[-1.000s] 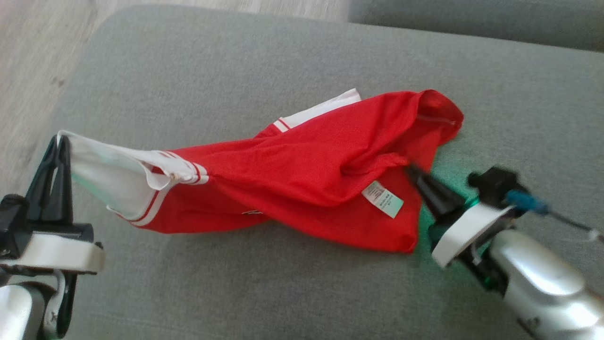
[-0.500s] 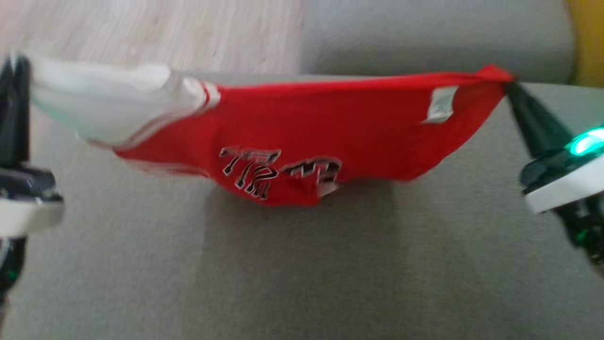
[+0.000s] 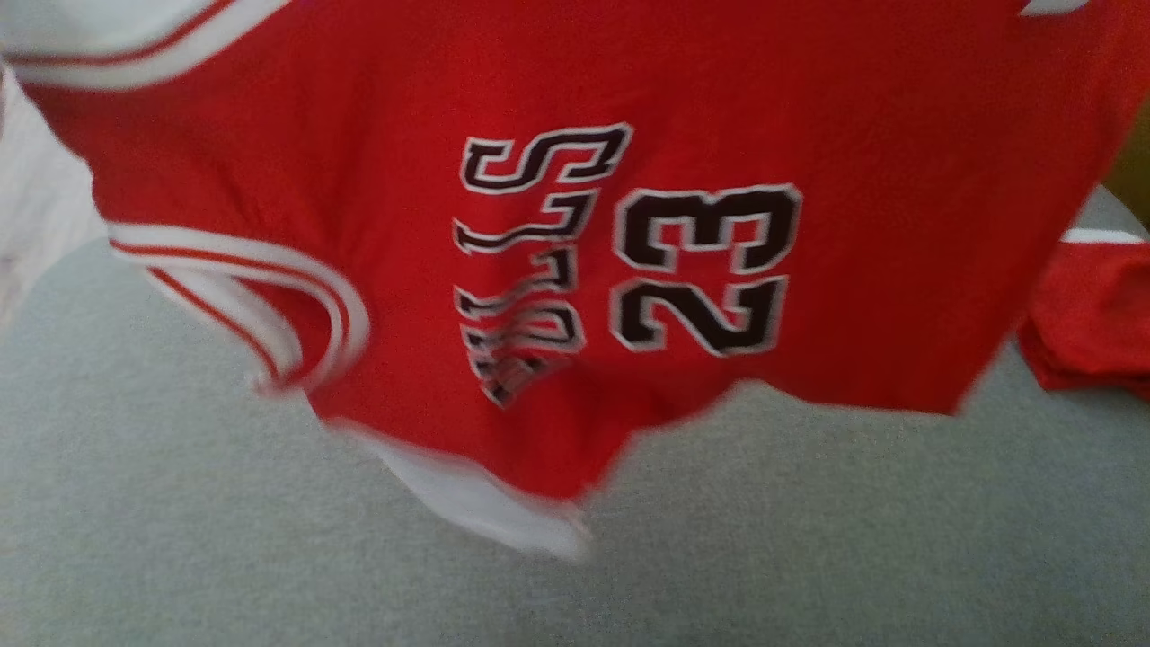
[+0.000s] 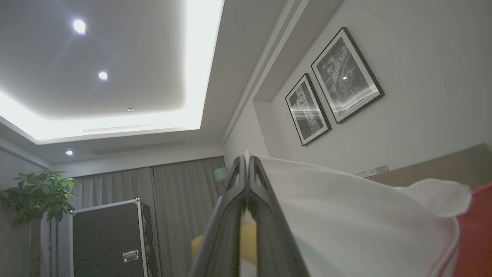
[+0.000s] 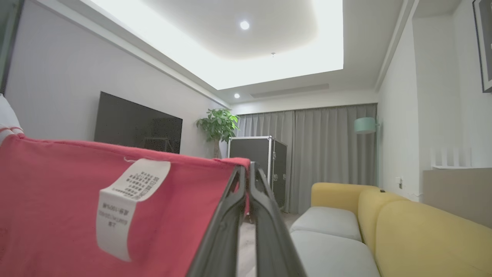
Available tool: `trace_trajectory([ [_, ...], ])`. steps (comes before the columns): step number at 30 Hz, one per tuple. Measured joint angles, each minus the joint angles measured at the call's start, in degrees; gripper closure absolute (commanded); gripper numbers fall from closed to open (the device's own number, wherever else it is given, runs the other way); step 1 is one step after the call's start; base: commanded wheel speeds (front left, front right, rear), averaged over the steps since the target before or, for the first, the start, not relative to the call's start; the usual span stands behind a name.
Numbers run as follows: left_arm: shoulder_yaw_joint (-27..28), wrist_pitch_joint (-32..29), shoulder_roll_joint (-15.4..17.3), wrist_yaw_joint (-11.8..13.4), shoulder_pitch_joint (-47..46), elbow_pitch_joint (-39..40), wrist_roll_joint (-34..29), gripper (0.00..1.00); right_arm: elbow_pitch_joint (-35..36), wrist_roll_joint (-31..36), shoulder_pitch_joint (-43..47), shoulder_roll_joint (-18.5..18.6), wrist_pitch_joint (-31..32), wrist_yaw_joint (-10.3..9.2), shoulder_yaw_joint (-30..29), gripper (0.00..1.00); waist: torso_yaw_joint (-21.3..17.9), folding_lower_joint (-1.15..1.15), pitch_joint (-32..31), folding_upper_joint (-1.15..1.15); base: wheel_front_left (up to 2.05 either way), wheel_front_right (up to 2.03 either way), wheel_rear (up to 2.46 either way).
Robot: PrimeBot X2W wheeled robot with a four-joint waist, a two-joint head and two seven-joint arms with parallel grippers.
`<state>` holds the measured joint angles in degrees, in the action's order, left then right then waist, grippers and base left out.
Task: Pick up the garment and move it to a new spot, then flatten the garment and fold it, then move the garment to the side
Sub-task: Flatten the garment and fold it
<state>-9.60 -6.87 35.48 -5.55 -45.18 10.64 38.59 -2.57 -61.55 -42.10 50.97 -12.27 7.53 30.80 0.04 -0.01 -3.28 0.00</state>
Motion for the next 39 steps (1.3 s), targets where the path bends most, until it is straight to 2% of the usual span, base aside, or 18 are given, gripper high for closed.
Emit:
trace_trajectory([
  [4, -5.4, -3.0, -2.2, -0.6, -5.9, -9.4, 0.0, 1.00, -7.3, 4.0, -7.0, -2.8, 3.7, 0.00, 4.3, 1.00, -0.6, 0.01, 1.5, 0.00, 0.00, 0.00, 0.00],
  [9, -12.8, -2.3, -5.7, -1.6, -11.1, -21.6, -2.2, 1.00, -17.4, 6.0, -13.7, -8.8, 5.7, 0.00, 11.5, 1.00, -0.6, 0.02, 5.1, 0.00, 0.00, 0.00, 0.00],
  [13, -16.2, 3.2, -8.5, -1.6, -19.5, -29.2, -5.9, 1.00, -25.0, 7.6, -21.0, -10.5, 3.1, 0.00, 13.3, 1.00, -0.3, 0.04, 9.7, 0.00, 0.00, 0.00, 0.00],
  [17, -16.6, 11.6, -11.8, -2.0, -29.9, -35.4, -9.7, 1.00, -31.4, 10.7, -29.6, -10.6, -1.1, 0.00, 12.7, 1.00, 0.1, 0.04, 14.3, 0.00, 0.00, 0.00, 0.00],
  [19, -16.4, 16.0, -13.1, -2.0, -34.0, -38.1, -10.9, 1.00, -33.4, 12.8, -33.3, -10.6, -2.0, 0.00, 11.5, 1.00, 0.4, 0.04, 16.3, 0.00, 0.00, 0.00, 0.00],
  [22, -16.7, 19.0, -14.6, -2.0, -36.4, -41.1, -10.4, 1.00, -34.1, 15.6, -35.6, -10.5, -2.4, 0.00, 10.3, 1.00, 0.8, 0.03, 18.7, 0.00, 0.00, 0.00, 0.00],
  [26, -22.0, 20.1, -14.7, -2.0, -34.1, -41.5, -6.5, 1.00, -33.4, 18.0, -33.6, -10.4, -2.4, 0.00, 9.6, 1.00, 1.2, 0.02, 21.2, 0.00, 0.00, 0.00, 0.00],
  [30, -25.7, 20.7, -13.5, -2.0, -26.6, -40.5, -3.0, 1.00, -33.5, 18.9, -27.8, -10.9, -2.4, 0.00, 9.2, 1.00, 1.1, 0.03, 23.7, 0.00, 0.00, 0.00, 0.00],
  [34, -27.5, 21.2, -11.9, -2.0, -16.5, -38.6, -1.2, 1.00, -33.6, 18.9, -20.8, -12.7, -2.4, 0.00, 9.0, 1.00, 0.6, 0.03, 25.2, -0.01, 0.00, 0.00, 0.00],
  [38, -27.9, 21.3, -10.8, -2.0, -5.3, -35.5, -0.8, 1.00, -33.3, 17.5, -11.9, -13.2, -2.4, 0.00, 7.4, 1.00, 0.4, 0.00, 24.0, 0.00, 0.00, 0.00, 0.00],
  [39, -27.9, 21.3, -10.8, -2.0, -5.3, -35.5, -0.8, 1.00, -33.3, 17.5, -11.9, -13.2, -2.4, 0.00, 7.4, 1.00, 0.4, 0.00, 24.0, 0.00, 0.00, 0.00, 0.00],
])
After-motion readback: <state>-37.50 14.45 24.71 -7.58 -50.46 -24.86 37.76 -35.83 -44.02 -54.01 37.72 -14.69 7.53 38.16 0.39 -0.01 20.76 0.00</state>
